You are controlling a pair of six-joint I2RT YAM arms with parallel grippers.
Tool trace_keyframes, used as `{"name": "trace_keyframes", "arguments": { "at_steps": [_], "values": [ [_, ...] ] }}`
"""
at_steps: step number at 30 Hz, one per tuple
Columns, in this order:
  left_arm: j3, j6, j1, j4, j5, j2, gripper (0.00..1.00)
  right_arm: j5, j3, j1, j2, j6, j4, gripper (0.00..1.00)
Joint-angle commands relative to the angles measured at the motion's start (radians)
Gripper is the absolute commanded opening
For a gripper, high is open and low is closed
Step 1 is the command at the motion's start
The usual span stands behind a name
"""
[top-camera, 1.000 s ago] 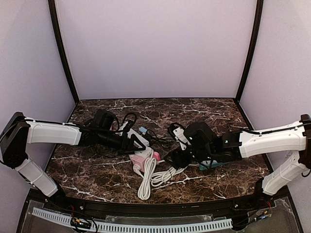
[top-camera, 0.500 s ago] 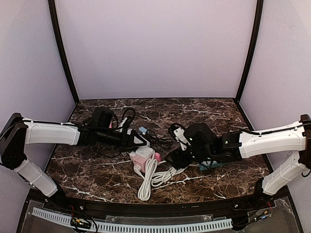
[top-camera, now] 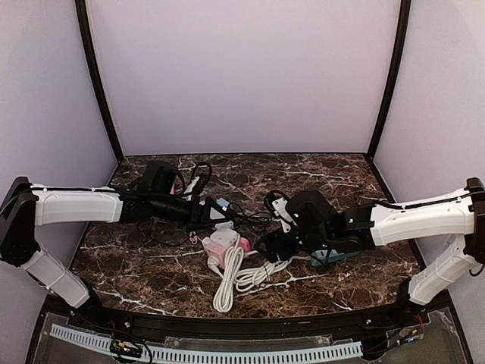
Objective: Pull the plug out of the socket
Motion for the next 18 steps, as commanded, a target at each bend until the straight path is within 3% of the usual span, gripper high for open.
{"name": "trace_keyframes", "arguments": {
  "at_steps": [1, 6, 18],
  "values": [
    [0.023, 0.072, -0.005, -0.148, -0.132, -0.046, 0.85, -0.083, 0.030, -0.066, 0.034, 0.075, 0.055, 0.81],
    [-0.021, 0.055, -0.005, -0.175, -0.214, -0.083, 0.83, -0.183, 0.091, -0.102, 0.081, 0.078, 0.090, 0.81],
    [-0.190, -0.036, -0.005, -0.113, -0.219, -0.154, 0.62, -0.338, 0.248, -0.142, 0.245, 0.122, 0.141, 0.75]
  ]
}}
